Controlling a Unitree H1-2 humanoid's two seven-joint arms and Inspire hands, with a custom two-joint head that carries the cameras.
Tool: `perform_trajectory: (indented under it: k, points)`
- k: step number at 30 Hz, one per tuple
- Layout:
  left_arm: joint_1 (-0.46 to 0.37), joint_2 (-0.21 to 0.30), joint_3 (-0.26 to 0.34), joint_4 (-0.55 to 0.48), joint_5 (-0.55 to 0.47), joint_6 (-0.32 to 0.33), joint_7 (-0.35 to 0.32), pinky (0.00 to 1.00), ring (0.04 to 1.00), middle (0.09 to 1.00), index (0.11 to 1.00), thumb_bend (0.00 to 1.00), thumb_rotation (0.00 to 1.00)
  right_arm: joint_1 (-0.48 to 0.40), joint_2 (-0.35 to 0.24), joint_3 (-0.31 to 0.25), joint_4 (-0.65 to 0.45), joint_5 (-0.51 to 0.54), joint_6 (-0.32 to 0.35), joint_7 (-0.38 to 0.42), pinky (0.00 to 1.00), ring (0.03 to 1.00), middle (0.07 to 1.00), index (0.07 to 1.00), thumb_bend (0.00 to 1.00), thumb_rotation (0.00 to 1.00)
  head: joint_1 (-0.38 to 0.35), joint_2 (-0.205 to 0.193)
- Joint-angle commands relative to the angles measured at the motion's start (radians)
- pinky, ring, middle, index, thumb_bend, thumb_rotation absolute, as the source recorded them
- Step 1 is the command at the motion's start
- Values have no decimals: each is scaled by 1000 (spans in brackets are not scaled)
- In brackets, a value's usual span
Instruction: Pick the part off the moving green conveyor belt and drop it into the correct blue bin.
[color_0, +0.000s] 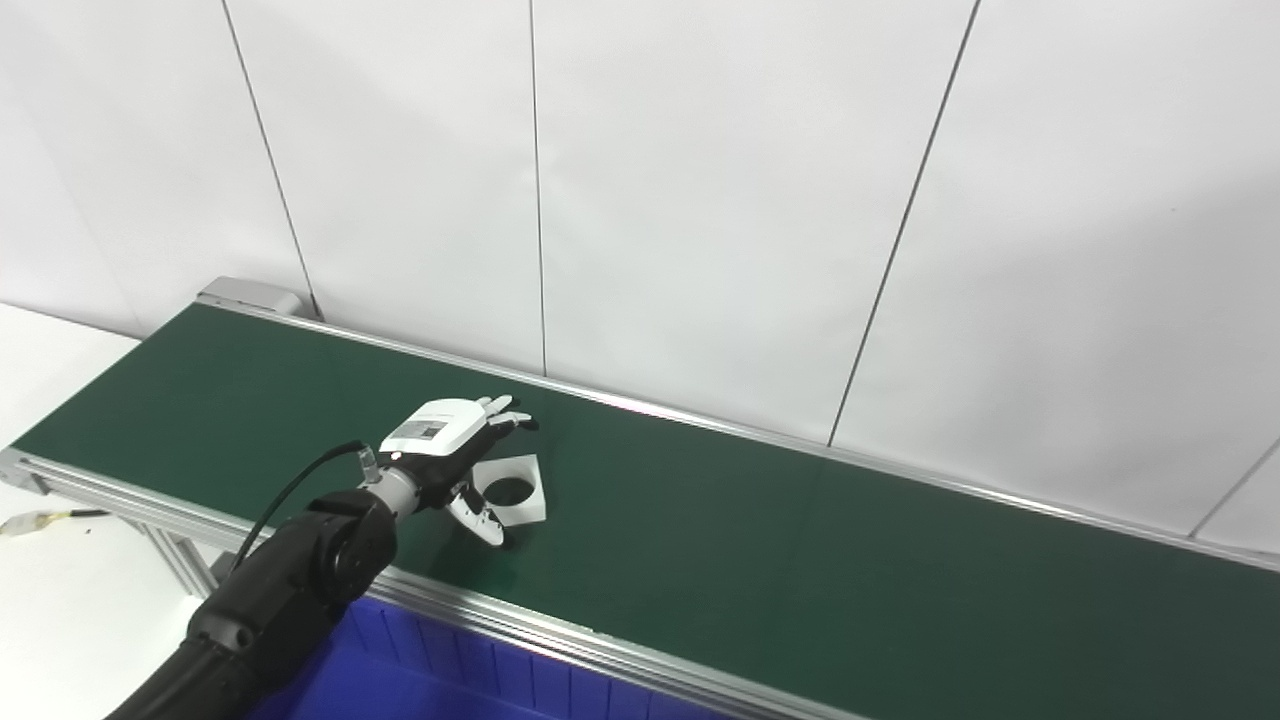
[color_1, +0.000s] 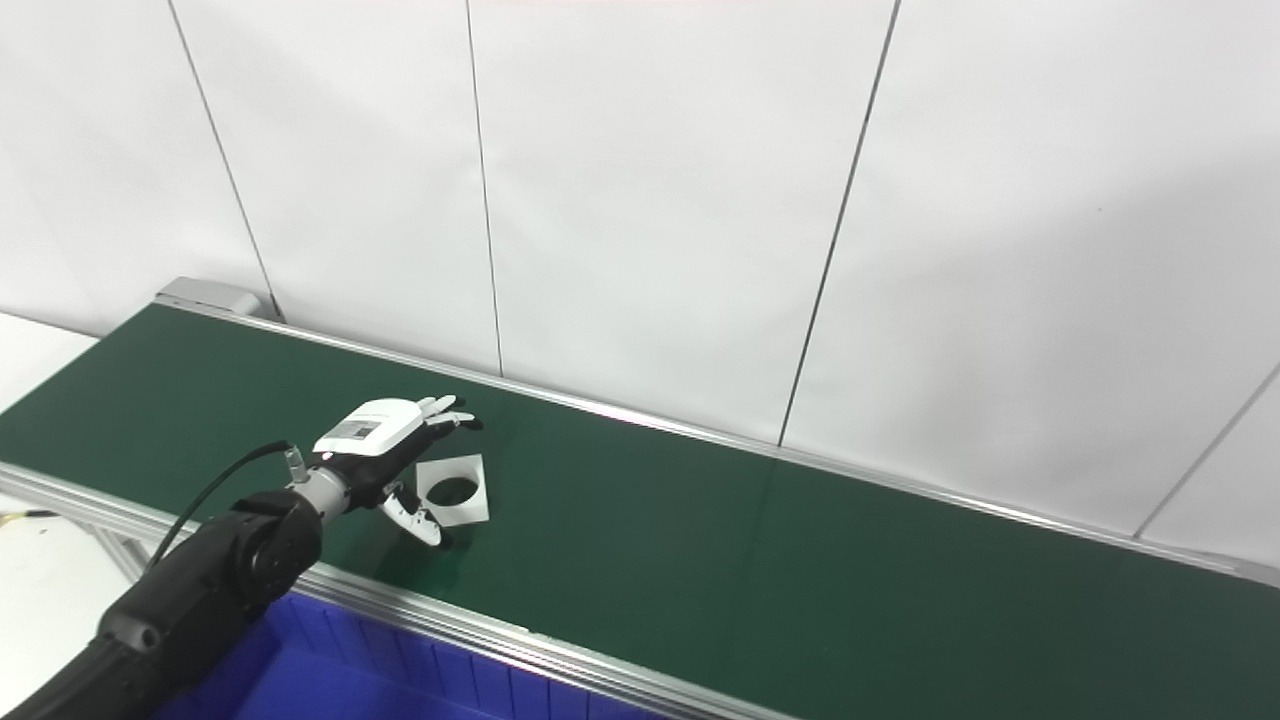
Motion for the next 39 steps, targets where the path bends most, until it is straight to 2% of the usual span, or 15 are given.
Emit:
perform_trajectory:
  k: [1, 5, 7, 14, 19, 26, 30, 31, 33, 35, 36, 37, 38, 39]
  points:
    - [-47, 21, 3, -6, 3, 6, 24, 961, 968, 999, 873, 737, 64, -1, 3, -5, -38, 15, -31, -12, 606, 727, 784, 824, 634, 235, -1, 2]
    - [-48, 4, 0, 27, -32, -37, 40, 882, 902, 946, 856, 715, 3, 1, 4, -5, -39, 15, -35, -14, 601, 723, 780, 822, 633, 219, -3, 6]
    - [-49, -9, -3, 48, -52, -71, 54, 823, 862, 907, 838, 693, 0, 2, 4, -6, -43, 16, -30, -11, 608, 727, 785, 825, 634, 225, -4, 7]
    - [-56, -68, -10, 104, -88, -149, 121, 743, 819, 840, 790, 622, 0, 9, 7, -5, -49, 16, -32, -14, 606, 724, 780, 824, 631, 241, -7, 12]
    - [-67, -94, -2, 136, -147, -201, 114, 712, 807, 836, 785, 597, 0, 14, 13, -5, -62, 21, -22, -11, 608, 724, 780, 825, 630, 233, -8, 16]
    - [-73, -115, -3, 137, -223, -222, 70, 718, 835, 865, 803, 599, 0, 15, 14, -2, -68, 13, -15, -8, 610, 726, 783, 831, 628, 266, -11, 18]
    - [-78, -115, -16, 145, -197, -222, 97, 668, 808, 857, 788, 567, 0, 16, 20, -3, -66, 21, -20, -11, 607, 726, 784, 828, 632, 242, -14, 20]
    - [-78, -110, -24, 140, -172, -216, 108, 619, 767, 840, 779, 548, 0, 16, 21, -4, -66, 23, -20, -11, 609, 728, 787, 829, 630, 240, -13, 20]
    - [-77, -103, -34, 134, -137, -203, 125, 590, 742, 829, 773, 538, 0, 16, 22, -5, -64, 25, -22, -12, 610, 729, 788, 830, 629, 242, -12, 20]
    - [-75, -100, -35, 133, -120, -195, 140, 536, 616, 768, 744, 500, 0, 15, 23, -6, -62, 23, -25, -15, 609, 728, 787, 829, 627, 238, -10, 19]
    - [-75, -99, -33, 134, -116, -193, 146, 510, 529, 698, 707, 478, 0, 14, 23, -6, -62, 21, -26, -16, 605, 727, 787, 829, 626, 237, -10, 19]
    - [-74, -98, -29, 137, -110, -189, 156, 491, 481, 620, 678, 484, 0, 14, 22, -5, -62, 20, -25, -14, 604, 726, 786, 828, 625, 236, -10, 19]
    - [-74, -98, -26, 138, -104, -181, 161, 462, 440, 551, 614, 488, 0, 13, 22, -5, -61, 20, -25, -14, 607, 731, 789, 831, 623, 242, -10, 18]
    - [-73, -96, -24, 138, -99, -175, 167, 436, 417, 506, 568, 491, 0, 12, 22, -5, -61, 18, -24, -15, 609, 732, 791, 831, 623, 244, -10, 17]
